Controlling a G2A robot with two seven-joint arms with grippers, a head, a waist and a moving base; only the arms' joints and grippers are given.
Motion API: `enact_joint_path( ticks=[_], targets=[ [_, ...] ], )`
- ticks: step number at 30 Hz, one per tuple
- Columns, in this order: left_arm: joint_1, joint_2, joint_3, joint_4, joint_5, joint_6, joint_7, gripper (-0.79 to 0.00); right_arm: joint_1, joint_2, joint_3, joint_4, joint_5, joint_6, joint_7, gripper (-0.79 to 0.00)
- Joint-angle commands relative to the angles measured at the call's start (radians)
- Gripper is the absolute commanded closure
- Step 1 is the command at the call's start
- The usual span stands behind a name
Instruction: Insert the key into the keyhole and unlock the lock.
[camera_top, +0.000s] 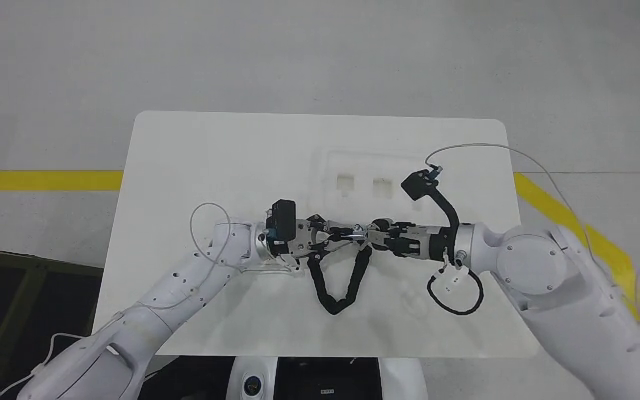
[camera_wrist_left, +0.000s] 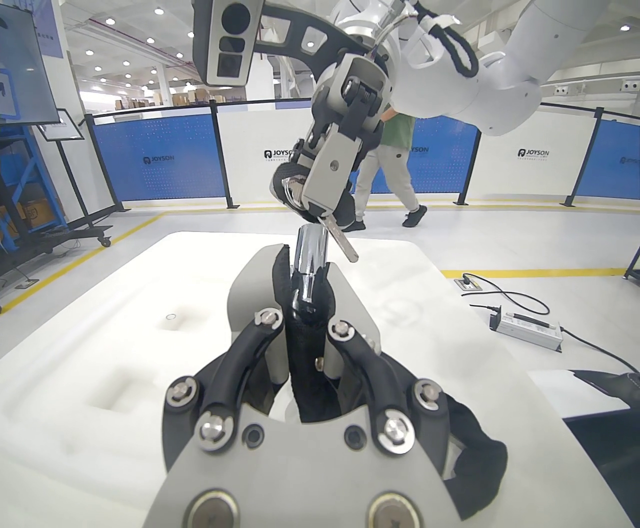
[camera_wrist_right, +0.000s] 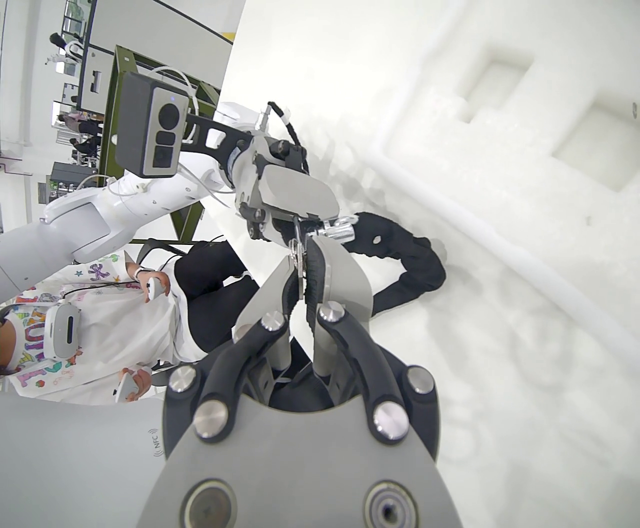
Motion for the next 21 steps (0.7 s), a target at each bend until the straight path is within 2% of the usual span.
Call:
enact_joint_path(
  ticks=[1,9,21],
  targets=[
    [0.001,-0.001,-0.006,0.003,-0.003,0.003,0.007,0.000,-0.012,0.001,0.014,0.005,-0.002,0.010,-0.007,0.000],
    [0.015,0.000,-0.014,-0.018,0.019,-0.014,0.037,0.000,-0.046,0.005,0.039,0.015,-0.001,0.017,0.004,0.000],
    [0.018,-0.014,-0.009,-0.017,0.033,-0.004,0.028,0.000,0.018,-0.015,-0.037,0.049,0.000,0.016,0.016,0.000]
  ],
)
